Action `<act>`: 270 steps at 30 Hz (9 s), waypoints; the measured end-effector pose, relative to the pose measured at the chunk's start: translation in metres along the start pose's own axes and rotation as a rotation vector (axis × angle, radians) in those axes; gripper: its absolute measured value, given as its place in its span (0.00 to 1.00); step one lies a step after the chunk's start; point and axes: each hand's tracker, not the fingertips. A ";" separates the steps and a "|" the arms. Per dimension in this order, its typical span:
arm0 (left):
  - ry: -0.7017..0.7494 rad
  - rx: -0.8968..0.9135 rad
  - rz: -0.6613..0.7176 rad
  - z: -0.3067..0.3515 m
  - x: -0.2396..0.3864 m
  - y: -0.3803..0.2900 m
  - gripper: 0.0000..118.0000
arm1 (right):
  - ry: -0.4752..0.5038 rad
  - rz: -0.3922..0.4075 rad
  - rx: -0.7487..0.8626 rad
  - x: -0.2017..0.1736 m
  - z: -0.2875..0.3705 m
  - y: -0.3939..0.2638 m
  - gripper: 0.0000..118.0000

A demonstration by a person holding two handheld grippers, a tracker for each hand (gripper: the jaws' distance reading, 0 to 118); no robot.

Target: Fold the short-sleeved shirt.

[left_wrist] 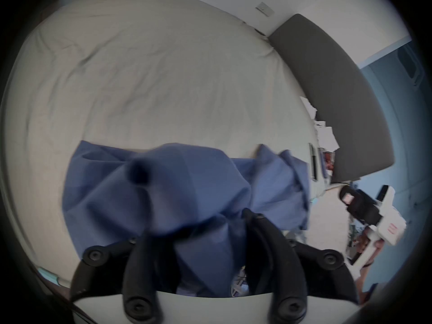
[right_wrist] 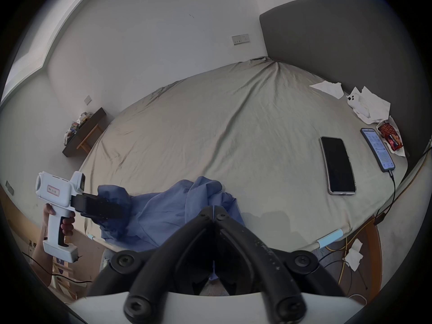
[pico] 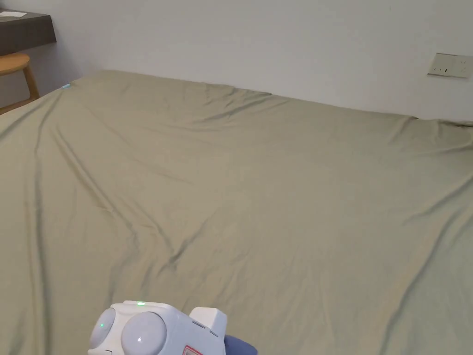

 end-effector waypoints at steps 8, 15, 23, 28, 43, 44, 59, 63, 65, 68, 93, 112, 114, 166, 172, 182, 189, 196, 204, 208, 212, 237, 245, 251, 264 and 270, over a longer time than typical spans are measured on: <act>-0.125 0.145 0.013 0.049 -0.001 -0.006 0.21 | 0.044 0.009 -0.014 -0.007 -0.006 -0.003 0.01; -0.071 0.099 0.205 0.013 -0.046 -0.009 0.01 | 0.037 -0.006 -0.029 -0.001 -0.006 -0.007 0.01; -0.170 -0.017 0.143 -0.068 -0.013 -0.016 0.01 | 0.031 -0.021 -0.047 0.001 -0.006 -0.010 0.01; -0.239 0.015 0.175 -0.065 -0.003 -0.021 0.01 | 0.035 -0.028 -0.053 0.000 -0.007 -0.010 0.01; -0.153 0.431 0.294 0.096 -0.125 -0.063 0.97 | 0.083 0.037 -0.078 -0.026 -0.018 -0.008 0.01; -0.163 0.416 0.287 0.092 -0.131 -0.062 1.00 | 0.086 0.046 -0.085 -0.028 -0.019 -0.008 0.01; -0.443 0.149 0.457 -0.004 -0.158 -0.028 0.85 | 0.103 0.095 -0.102 -0.044 -0.022 -0.002 0.01; -0.263 0.133 0.337 -0.019 -0.135 -0.023 0.24 | 0.103 0.089 -0.111 -0.044 -0.024 -0.003 0.01; -0.239 0.133 0.258 -0.023 -0.131 -0.025 0.20 | 0.106 0.092 -0.113 -0.044 -0.023 -0.003 0.02; -0.237 0.155 0.324 -0.008 -0.129 -0.026 0.15 | 0.098 0.101 -0.106 -0.043 -0.017 -0.003 0.02; -0.001 0.125 -0.039 0.041 0.027 -0.003 0.14 | 0.081 0.074 0.057 -0.024 0.013 -0.004 0.01; -0.144 0.167 0.042 0.012 0.042 0.009 0.03 | 0.052 -0.028 0.046 0.009 0.015 -0.010 0.01; -0.055 0.112 0.068 -0.003 0.027 0.006 0.00 | 0.056 -0.019 0.045 0.006 0.014 -0.010 0.01; -0.049 0.242 0.014 -0.004 -0.079 -0.053 0.92 | 0.450 -0.001 -0.376 -0.107 -0.181 -0.022 0.01; -0.269 0.181 0.143 -0.031 -0.077 -0.039 0.84 | 0.468 -0.038 -0.388 -0.102 -0.183 -0.022 0.01; -0.207 0.173 0.200 -0.033 -0.087 -0.038 0.32 | 0.426 -0.096 -0.260 -0.076 -0.136 0.002 0.01; -0.194 0.182 0.116 0.034 -0.096 -0.007 0.27 | 0.314 -0.138 -0.100 -0.045 -0.087 0.032 0.01; 0.054 0.221 0.084 0.136 -0.164 0.010 0.27 | 0.305 -0.068 -0.093 -0.070 -0.079 0.042 0.01; 0.302 0.238 0.110 0.211 -0.231 0.020 0.27 | 0.305 0.052 -0.149 -0.109 -0.094 0.042 0.01; 0.386 0.216 0.122 0.229 -0.259 0.022 0.27 | 0.319 0.078 -0.167 -0.129 -0.104 0.041 0.01; 0.487 0.181 0.198 0.230 -0.289 0.025 0.27 | 0.319 0.106 -0.180 -0.142 -0.108 0.041 0.01; 0.855 0.790 0.212 0.305 -0.154 -0.070 0.04 | 0.320 0.162 0.016 -0.123 -0.061 0.036 0.01; 0.740 1.108 -0.168 0.216 0.012 -0.097 0.00 | 0.029 0.340 0.444 -0.093 0.021 0.021 0.01; 0.611 1.120 -0.325 0.139 0.095 -0.134 0.00 | -0.097 0.349 0.627 -0.059 0.068 -0.002 0.01; 0.566 1.139 -0.370 0.106 0.116 -0.139 0.05 | -0.180 0.289 0.670 -0.038 0.078 -0.021 0.01; 0.609 1.099 -0.386 0.102 0.118 -0.140 0.55 | -0.172 0.283 0.634 -0.033 0.072 -0.017 0.01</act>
